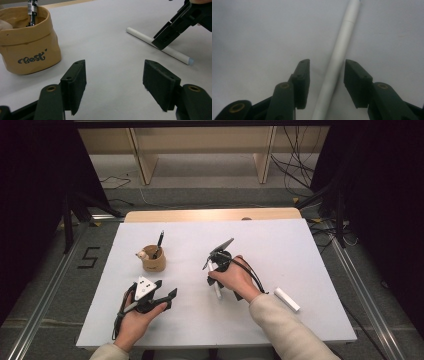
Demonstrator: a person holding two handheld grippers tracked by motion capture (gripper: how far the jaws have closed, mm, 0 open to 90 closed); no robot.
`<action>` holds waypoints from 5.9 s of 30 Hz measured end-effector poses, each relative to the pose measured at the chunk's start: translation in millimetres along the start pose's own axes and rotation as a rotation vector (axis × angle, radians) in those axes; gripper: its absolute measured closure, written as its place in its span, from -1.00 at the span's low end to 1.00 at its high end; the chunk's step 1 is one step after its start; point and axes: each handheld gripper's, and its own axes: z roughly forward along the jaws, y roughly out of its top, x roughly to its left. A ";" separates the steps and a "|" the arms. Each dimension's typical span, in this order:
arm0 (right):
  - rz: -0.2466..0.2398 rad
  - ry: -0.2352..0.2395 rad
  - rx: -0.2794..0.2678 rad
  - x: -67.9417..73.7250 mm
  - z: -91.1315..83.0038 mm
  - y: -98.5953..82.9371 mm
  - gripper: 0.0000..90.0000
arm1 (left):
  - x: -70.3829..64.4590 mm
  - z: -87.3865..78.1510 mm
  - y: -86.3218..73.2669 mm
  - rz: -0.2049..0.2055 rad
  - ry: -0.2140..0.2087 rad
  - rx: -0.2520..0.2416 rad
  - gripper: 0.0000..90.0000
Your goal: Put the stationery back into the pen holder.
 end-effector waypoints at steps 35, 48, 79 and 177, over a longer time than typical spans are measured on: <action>0.217 -0.088 0.184 5.1 9.2 25.5 0.48 | -0.6 1.3 -0.2 0.003 -0.002 0.004 -0.22; 0.197 -0.143 0.206 9.9 10.7 28.7 0.61 | -0.3 2.0 -0.3 0.000 -0.003 0.004 -0.22; 0.192 -0.189 0.224 13.9 12.1 31.2 0.73 | 0.5 2.8 -0.5 0.006 -0.008 0.011 -0.23; -0.291 0.106 -0.549 2.3 -37.5 -65.1 0.75 | -45.6 55.7 64.8 -0.083 -0.183 -0.121 0.18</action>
